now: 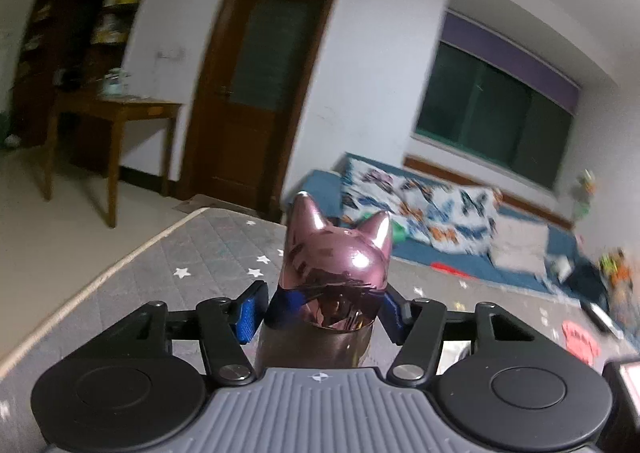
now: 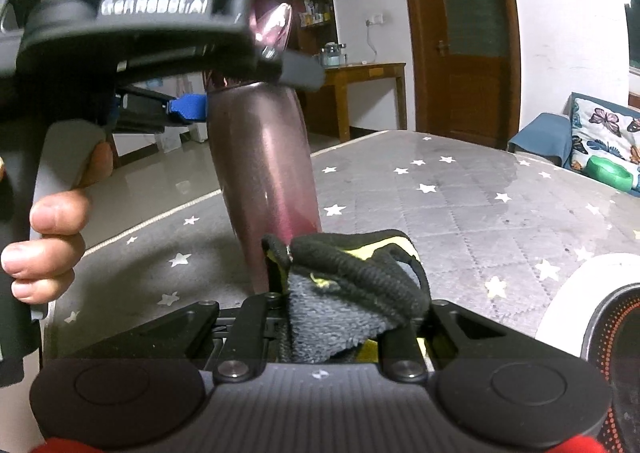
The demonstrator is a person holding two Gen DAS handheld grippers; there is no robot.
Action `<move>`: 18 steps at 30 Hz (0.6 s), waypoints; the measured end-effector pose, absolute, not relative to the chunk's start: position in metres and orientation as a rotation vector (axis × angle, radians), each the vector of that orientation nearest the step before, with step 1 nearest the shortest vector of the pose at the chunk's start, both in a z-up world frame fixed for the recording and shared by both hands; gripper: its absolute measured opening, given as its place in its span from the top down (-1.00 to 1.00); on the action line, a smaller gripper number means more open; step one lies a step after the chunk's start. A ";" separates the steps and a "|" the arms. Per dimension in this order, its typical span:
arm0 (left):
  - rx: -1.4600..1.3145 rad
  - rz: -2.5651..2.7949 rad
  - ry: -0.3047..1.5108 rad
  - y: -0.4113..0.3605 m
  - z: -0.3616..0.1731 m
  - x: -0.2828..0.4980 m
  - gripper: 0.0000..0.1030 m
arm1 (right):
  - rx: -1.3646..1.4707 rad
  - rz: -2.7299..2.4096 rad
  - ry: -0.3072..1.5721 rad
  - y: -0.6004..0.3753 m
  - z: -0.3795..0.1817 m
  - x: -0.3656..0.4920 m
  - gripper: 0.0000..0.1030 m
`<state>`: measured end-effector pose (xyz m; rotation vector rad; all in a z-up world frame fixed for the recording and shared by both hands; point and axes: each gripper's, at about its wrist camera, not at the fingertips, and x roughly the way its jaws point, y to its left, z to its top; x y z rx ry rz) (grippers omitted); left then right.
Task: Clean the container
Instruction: 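Level the thermos with the left gripper while the right gripper's sponge wipes it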
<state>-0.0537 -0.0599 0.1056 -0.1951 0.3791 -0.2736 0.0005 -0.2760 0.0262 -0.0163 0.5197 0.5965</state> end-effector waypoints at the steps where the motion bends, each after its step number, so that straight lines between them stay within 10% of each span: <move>1: -0.170 -0.296 0.381 -0.058 0.107 -0.053 -0.16 | -0.014 0.596 0.518 -0.277 0.027 -0.001 0.65; 18: -0.011 -0.557 0.360 -0.041 0.128 -0.043 -0.10 | 0.035 0.650 0.376 -0.280 0.079 -0.006 0.65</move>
